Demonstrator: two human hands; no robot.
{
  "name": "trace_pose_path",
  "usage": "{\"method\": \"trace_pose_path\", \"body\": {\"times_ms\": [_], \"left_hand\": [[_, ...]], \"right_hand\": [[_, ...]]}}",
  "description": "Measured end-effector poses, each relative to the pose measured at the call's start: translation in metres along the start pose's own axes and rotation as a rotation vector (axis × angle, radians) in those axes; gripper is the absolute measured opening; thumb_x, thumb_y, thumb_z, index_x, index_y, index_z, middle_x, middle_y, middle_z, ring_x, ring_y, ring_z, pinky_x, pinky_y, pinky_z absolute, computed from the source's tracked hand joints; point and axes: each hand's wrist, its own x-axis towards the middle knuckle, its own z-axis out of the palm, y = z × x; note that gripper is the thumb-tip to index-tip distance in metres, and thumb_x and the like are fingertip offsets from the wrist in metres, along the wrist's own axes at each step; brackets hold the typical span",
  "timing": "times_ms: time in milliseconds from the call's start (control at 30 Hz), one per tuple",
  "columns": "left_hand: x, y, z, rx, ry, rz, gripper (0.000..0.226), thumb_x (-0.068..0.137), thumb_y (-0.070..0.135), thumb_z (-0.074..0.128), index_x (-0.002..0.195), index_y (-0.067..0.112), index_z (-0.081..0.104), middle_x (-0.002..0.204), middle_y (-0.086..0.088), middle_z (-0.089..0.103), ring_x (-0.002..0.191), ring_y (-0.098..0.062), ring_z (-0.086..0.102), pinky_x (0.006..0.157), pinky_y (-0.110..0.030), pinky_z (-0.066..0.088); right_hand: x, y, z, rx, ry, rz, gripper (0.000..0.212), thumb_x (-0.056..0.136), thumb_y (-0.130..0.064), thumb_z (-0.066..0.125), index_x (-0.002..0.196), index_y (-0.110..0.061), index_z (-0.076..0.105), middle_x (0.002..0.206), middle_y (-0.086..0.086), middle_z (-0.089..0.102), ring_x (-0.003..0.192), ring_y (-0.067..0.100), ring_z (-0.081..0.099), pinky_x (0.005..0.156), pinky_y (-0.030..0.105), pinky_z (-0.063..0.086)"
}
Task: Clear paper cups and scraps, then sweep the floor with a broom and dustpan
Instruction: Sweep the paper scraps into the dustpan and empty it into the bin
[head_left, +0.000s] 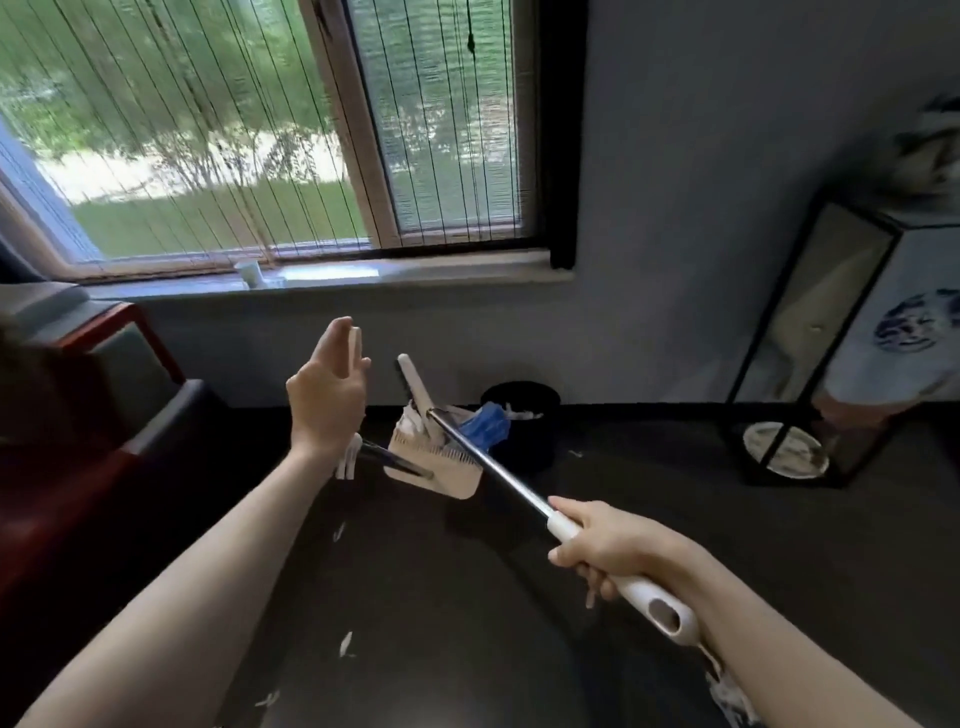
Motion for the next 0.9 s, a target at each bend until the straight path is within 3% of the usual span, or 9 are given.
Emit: {"method": "trace_pose_path", "body": {"times_ms": [67, 167, 300, 367, 467, 600, 667, 767, 900], "left_hand": [[0.038, -0.017, 0.004, -0.02, -0.015, 0.085, 0.033, 0.094, 0.026, 0.06, 0.127, 0.028, 0.058, 0.094, 0.008, 0.07, 0.075, 0.001, 0.064, 0.075, -0.004, 0.047], [0.087, -0.034, 0.009, -0.114, -0.065, 0.069, 0.032, 0.095, 0.032, 0.058, 0.127, 0.03, 0.059, 0.1, 0.017, 0.067, 0.081, 0.011, 0.063, 0.071, 0.005, 0.039], [0.141, -0.049, 0.028, -0.163, -0.193, 0.077, 0.047, 0.091, 0.016, 0.064, 0.137, 0.022, 0.053, 0.117, 0.019, 0.057, 0.104, 0.003, 0.059, 0.086, 0.003, 0.037], [0.162, -0.053, 0.046, -0.161, -0.264, 0.127, 0.053, 0.089, 0.006, 0.066, 0.138, 0.018, 0.051, 0.119, 0.019, 0.052, 0.11, 0.001, 0.054, 0.093, -0.005, 0.037], [0.182, -0.053, 0.085, -0.104, -0.342, 0.202, 0.055, 0.087, 0.006, 0.068, 0.138, 0.019, 0.052, 0.122, 0.012, 0.057, 0.11, -0.005, 0.056, 0.09, -0.006, 0.038], [0.183, -0.059, 0.143, 0.025, -0.489, 0.327, 0.057, 0.086, 0.01, 0.068, 0.129, 0.043, 0.049, 0.106, -0.008, 0.07, 0.094, -0.024, 0.069, 0.08, -0.036, 0.055], [0.178, -0.064, 0.162, 0.026, -0.545, 0.397, 0.061, 0.085, 0.009, 0.066, 0.121, 0.052, 0.041, 0.1, -0.009, 0.069, 0.087, -0.027, 0.067, 0.076, -0.036, 0.055], [0.187, -0.063, 0.178, 0.035, -0.615, 0.458, 0.053, 0.085, 0.013, 0.064, 0.114, 0.051, 0.041, 0.096, -0.008, 0.067, 0.083, -0.028, 0.066, 0.072, -0.033, 0.053], [0.2, -0.062, 0.181, -0.054, -0.755, 0.41, 0.044, 0.085, 0.04, 0.068, 0.125, 0.052, 0.052, 0.104, 0.005, 0.067, 0.09, -0.012, 0.065, 0.082, -0.028, 0.051]], "right_hand": [[0.026, -0.021, 0.009, 0.05, 0.031, -0.011, 0.081, 0.09, -0.011, 0.059, 0.152, -0.036, 0.014, 0.053, -0.003, 0.054, 0.041, 0.006, 0.051, 0.044, 0.023, 0.046], [0.059, -0.055, 0.018, 0.122, 0.079, -0.016, 0.08, 0.091, -0.009, 0.058, 0.152, -0.035, 0.013, 0.051, -0.003, 0.052, 0.041, 0.006, 0.049, 0.043, 0.023, 0.045], [0.093, -0.081, 0.021, 0.219, 0.133, -0.022, 0.079, 0.091, -0.007, 0.057, 0.153, -0.033, 0.014, 0.051, -0.003, 0.049, 0.04, 0.007, 0.047, 0.041, 0.022, 0.042], [0.106, -0.087, 0.016, 0.258, 0.152, -0.005, 0.08, 0.092, -0.007, 0.056, 0.153, -0.032, 0.012, 0.049, -0.003, 0.049, 0.041, 0.008, 0.047, 0.042, 0.021, 0.042], [0.132, -0.09, 0.006, 0.349, 0.186, 0.015, 0.079, 0.093, -0.006, 0.055, 0.154, -0.029, 0.01, 0.053, 0.001, 0.046, 0.043, 0.009, 0.045, 0.041, 0.02, 0.041], [0.162, -0.089, -0.008, 0.499, 0.229, 0.047, 0.08, 0.093, -0.003, 0.055, 0.154, -0.029, 0.011, 0.049, 0.0, 0.043, 0.039, 0.008, 0.041, 0.036, 0.019, 0.035], [0.171, -0.086, -0.014, 0.531, 0.244, 0.054, 0.08, 0.092, -0.003, 0.056, 0.154, -0.025, 0.011, 0.047, 0.0, 0.045, 0.037, 0.008, 0.042, 0.035, 0.019, 0.035], [0.177, -0.086, -0.027, 0.738, 0.226, 0.06, 0.077, 0.094, 0.001, 0.052, 0.153, -0.026, 0.011, 0.053, 0.002, 0.038, 0.036, 0.007, 0.037, 0.032, 0.017, 0.032], [0.182, -0.087, -0.032, 0.912, 0.23, 0.065, 0.077, 0.095, 0.003, 0.052, 0.153, -0.028, 0.011, 0.053, 0.001, 0.035, 0.034, 0.006, 0.035, 0.029, 0.016, 0.031]]}}
